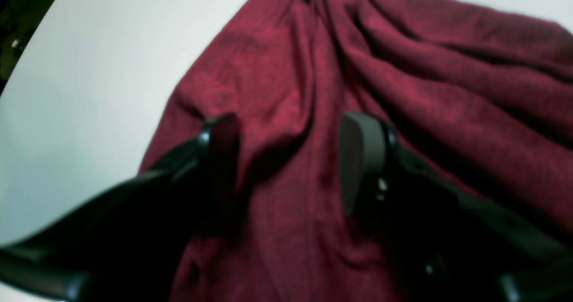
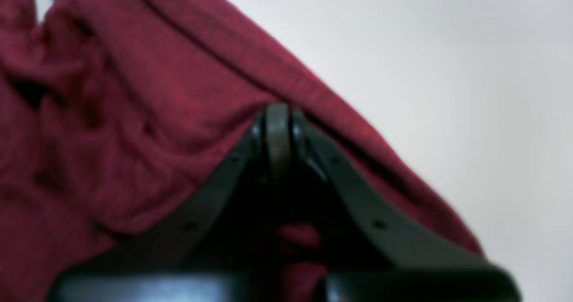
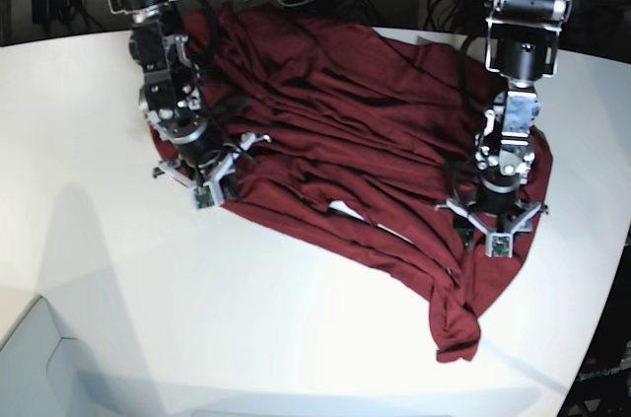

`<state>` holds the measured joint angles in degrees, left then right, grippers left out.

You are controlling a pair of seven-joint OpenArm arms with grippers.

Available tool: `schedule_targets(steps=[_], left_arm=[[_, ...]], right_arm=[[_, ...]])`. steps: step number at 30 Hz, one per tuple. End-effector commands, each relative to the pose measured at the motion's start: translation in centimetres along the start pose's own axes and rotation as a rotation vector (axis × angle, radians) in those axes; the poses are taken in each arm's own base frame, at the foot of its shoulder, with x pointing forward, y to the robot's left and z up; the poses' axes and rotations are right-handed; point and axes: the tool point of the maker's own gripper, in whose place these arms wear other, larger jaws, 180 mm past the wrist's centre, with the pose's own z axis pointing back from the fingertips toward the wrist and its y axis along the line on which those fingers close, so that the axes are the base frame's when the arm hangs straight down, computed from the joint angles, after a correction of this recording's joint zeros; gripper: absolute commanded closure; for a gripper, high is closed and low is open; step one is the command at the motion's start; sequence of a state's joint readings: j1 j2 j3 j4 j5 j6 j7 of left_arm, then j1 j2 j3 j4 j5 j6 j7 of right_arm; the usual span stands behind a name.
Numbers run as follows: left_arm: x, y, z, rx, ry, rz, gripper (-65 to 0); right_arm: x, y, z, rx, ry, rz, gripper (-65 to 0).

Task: Layout the t-shirt on the table in an organized manner, then fold the t-shirt properly
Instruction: 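Grasp the shirt with both grippers and pull it flat across the table, then drag the shirt with both grippers toward the robot, spreading the body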

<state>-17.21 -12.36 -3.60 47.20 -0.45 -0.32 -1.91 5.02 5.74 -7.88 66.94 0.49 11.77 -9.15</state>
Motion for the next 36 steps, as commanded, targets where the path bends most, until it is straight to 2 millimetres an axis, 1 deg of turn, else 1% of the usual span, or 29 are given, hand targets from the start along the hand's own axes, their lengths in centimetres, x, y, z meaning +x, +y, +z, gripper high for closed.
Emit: schedule_targets(steps=[1,2,3,6,8,9,12,13,15,16,18,19,20,21,22,23,25,28,29,31,34,35,36], left_arm=[[2.8,1.9,-0.5,0.042,-0.074,0.012,-34.3],[2.8,2.4,-0.5,0.055,-0.075,0.023,-34.3],[2.9,2.9,-0.5,0.067,-0.077,0.033,-34.3],[3.0,3.7,-0.4,0.086,-0.079,0.048,-34.3],[2.9,3.7,-0.4,0.087,-0.078,0.050,-34.3],[2.9,3.7,-0.4,0.087,-0.078,0.050,-34.3],[2.9,3.7,-0.4,0.087,-0.078,0.050,-34.3],[2.8,3.7,-0.4,0.087,-0.077,0.050,-34.3],[2.8,3.7,-0.4,0.087,-0.077,0.050,-34.3],[2.8,3.6,-0.4,0.086,-0.077,0.051,-34.3],[3.0,3.6,-0.4,0.084,-0.079,0.050,-34.3],[3.1,3.5,-0.5,0.082,-0.082,0.050,-34.3],[3.2,2.9,-0.6,0.076,-0.083,0.059,-34.3],[3.1,2.4,-0.6,0.069,-0.083,0.068,-34.3],[3.5,2.0,-0.7,0.065,-0.090,0.073,-34.3],[4.1,1.7,-0.9,0.062,-0.100,0.080,-34.3],[5.1,1.3,-1.3,0.057,-0.117,0.087,-34.3],[5.8,-0.1,-1.5,0.039,-0.128,0.108,-34.3],[6.6,-0.4,-1.7,0.035,-0.141,0.116,-34.3],[8.0,-0.7,-2.1,0.032,-0.164,0.124,-34.3],[8.8,-1.4,-3.2,0.025,-0.153,0.145,-34.3],[8.9,-1.4,-3.7,0.026,-0.142,0.149,-34.3],[8.3,-1.4,-4.2,0.025,-0.117,0.153,-34.3]], right_arm=[[-1.1,-1.1,-0.5,-0.021,0.070,0.015,0.0],[-1.5,-1.5,-1.0,-0.024,0.088,0.014,0.0],[-1.4,-2.2,-1.6,-0.032,0.098,0.015,0.0],[-2.2,-5.9,-2.7,-0.088,0.155,0.002,0.0],[-1.6,-7.9,-3.7,-0.120,0.171,-0.029,0.0],[-1.0,-9.3,-4.1,-0.145,0.160,-0.042,0.0],[0.1,-13.9,-4.4,-0.222,0.133,-0.095,0.0],[0.9,-15.0,-4.6,-0.243,0.105,-0.119,0.0],[1.8,-17.3,-4.2,-0.287,0.061,-0.154,0.0],[2.6,-18.2,-4.0,-0.304,0.029,-0.165,0.0],[4.3,-19.1,-3.8,-0.325,-0.045,-0.173,0.0],[5.3,-19.5,-3.5,-0.337,-0.093,-0.174,0.0],[6.7,-20.2,-3.0,-0.353,-0.151,-0.174,0.0],[7.5,-20.5,-2.6,-0.367,-0.189,-0.180,0.0],[7.7,-20.8,-2.1,-0.377,-0.209,-0.182,0.0],[8.2,-20.7,-1.9,-0.378,-0.225,-0.182,0.0],[9.2,-19.5,-2.0,-0.363,-0.256,-0.176,0.0],[8.9,-18.5,-1.3,-0.355,-0.277,-0.161,0.0],[9.1,-18.4,-1.0,-0.356,-0.287,-0.154,0.0],[8.7,-17.5,-0.6,-0.349,-0.296,-0.149,0.0],[7.6,-16.3,0.1,-0.339,-0.295,-0.142,0.0],[6.8,-15.9,0.4,-0.336,-0.281,-0.141,0.0],[5.9,-15.7,0.7,-0.335,-0.260,-0.138,0.0]])
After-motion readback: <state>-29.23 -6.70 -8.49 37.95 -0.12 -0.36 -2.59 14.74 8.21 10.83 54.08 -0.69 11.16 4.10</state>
